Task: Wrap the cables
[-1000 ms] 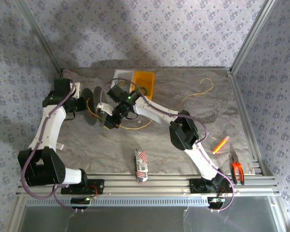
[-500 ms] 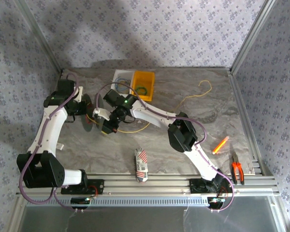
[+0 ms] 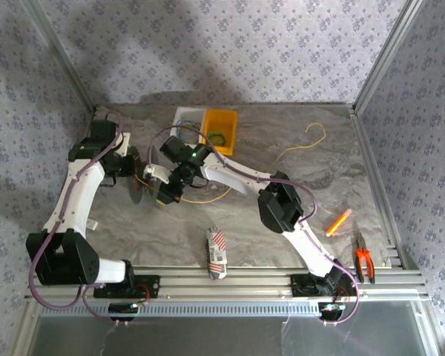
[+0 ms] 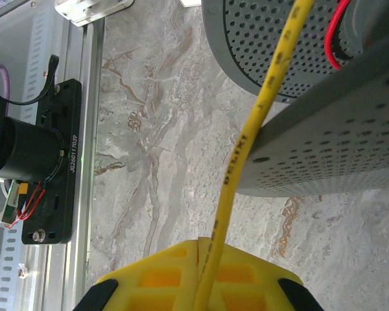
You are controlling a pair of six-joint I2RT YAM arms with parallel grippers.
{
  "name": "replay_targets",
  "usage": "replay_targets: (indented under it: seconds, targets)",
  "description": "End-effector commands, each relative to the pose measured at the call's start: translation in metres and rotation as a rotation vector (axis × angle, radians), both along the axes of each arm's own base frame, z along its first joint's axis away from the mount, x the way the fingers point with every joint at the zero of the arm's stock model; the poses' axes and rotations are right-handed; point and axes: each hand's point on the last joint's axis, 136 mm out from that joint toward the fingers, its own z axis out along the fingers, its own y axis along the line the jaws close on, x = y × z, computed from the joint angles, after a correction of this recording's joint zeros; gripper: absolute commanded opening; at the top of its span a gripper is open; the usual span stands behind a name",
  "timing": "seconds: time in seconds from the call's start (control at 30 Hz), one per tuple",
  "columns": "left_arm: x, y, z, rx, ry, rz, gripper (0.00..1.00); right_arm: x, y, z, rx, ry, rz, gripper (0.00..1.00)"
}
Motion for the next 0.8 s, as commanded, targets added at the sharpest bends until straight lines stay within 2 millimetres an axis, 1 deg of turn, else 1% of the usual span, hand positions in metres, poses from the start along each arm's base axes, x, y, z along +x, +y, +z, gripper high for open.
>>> replay_targets:
  seconds: [0.0, 0.1, 0.33, 0.4, 0.43, 0.53, 0.57, 0.6, 0.67, 0.77]
  targets:
    - [-0.003, -0.006, 0.006, -0.013, 0.005, -0.031, 0.18, -0.001, -0.003, -0.022, -0.044, 0.027, 0.003, 0.0]
    - [-0.002, -0.006, 0.01, -0.015, -0.002, -0.032, 0.23, -0.001, -0.004, -0.024, -0.046, 0.03, 0.002, 0.0]
    - [-0.006, -0.005, 0.016, 0.001, 0.008, -0.046, 0.26, -0.001, -0.005, -0.027, -0.049, 0.043, -0.004, 0.0]
    - [-0.009, -0.003, 0.018, 0.011, 0.004, -0.044, 0.28, -0.001, -0.004, -0.026, -0.047, 0.046, -0.004, 0.0]
    - [-0.009, -0.003, 0.019, 0.012, 0.0, -0.047, 0.31, 0.0, -0.004, -0.026, -0.046, 0.045, -0.005, 0.0]
    - [-0.007, -0.006, 0.023, -0.004, -0.022, -0.051, 0.51, 0.0, -0.004, -0.026, -0.043, 0.045, -0.005, 0.0]
    - [-0.006, -0.008, 0.023, -0.014, -0.028, -0.054, 0.57, 0.0, -0.003, -0.026, -0.042, 0.046, -0.006, 0.0]
    - [-0.004, -0.009, 0.023, -0.022, -0.032, -0.054, 0.6, 0.001, -0.003, -0.025, -0.041, 0.047, -0.007, 0.0]
    - [0.001, -0.011, 0.022, -0.037, -0.038, -0.056, 0.62, 0.0, -0.002, -0.024, -0.038, 0.045, -0.006, 0.0]
    - [0.007, -0.015, 0.016, -0.056, -0.024, -0.059, 0.61, 0.001, -0.001, -0.022, -0.034, 0.039, -0.006, 0.0]
